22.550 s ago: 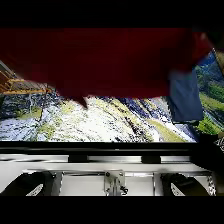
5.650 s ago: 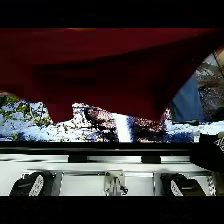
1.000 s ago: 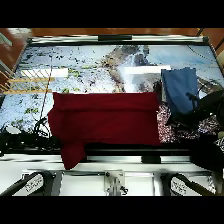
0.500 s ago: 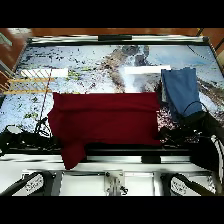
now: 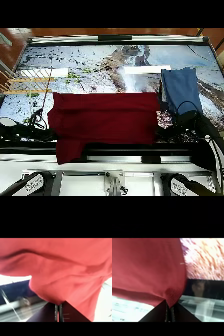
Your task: Fold the shirts.
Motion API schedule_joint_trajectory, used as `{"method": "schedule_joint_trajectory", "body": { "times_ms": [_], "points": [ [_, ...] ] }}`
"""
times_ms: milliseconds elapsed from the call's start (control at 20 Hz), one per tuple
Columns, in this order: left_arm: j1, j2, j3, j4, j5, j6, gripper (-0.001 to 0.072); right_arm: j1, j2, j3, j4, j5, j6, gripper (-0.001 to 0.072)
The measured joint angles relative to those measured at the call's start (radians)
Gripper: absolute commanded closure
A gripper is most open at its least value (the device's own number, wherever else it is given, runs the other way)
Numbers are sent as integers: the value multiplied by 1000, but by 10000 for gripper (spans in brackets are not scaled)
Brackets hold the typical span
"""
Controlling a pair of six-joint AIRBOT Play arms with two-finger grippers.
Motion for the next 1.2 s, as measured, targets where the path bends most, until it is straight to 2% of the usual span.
{"method": "schedule_joint_trajectory", "body": {
  "times_ms": [300,600,800,850,900,950,1000,1050,1200],
  "points": [
    [-27,-69,270,-47,8,-12,669,33,-47,245,-16,69,14,645],
    [-87,-321,610,-72,15,-84,669,91,-269,555,-63,140,71,645],
    [-99,-488,779,-77,16,-144,669,101,-386,678,-91,164,98,643],
    [-103,-525,801,-77,18,-158,668,102,-409,694,-92,170,100,640],
    [-109,-559,818,-76,18,-173,650,103,-428,703,-93,174,101,607],
    [-113,-587,829,-77,18,-191,511,103,-446,711,-93,174,106,465],
    [-116,-610,837,-76,19,-209,280,103,-457,717,-97,175,107,259],
    [-120,-628,844,-75,19,-226,185,103,-463,721,-98,175,103,210],
    [-124,-643,859,-77,15,-248,183,103,-455,728,-113,161,87,193]
  ]
}}
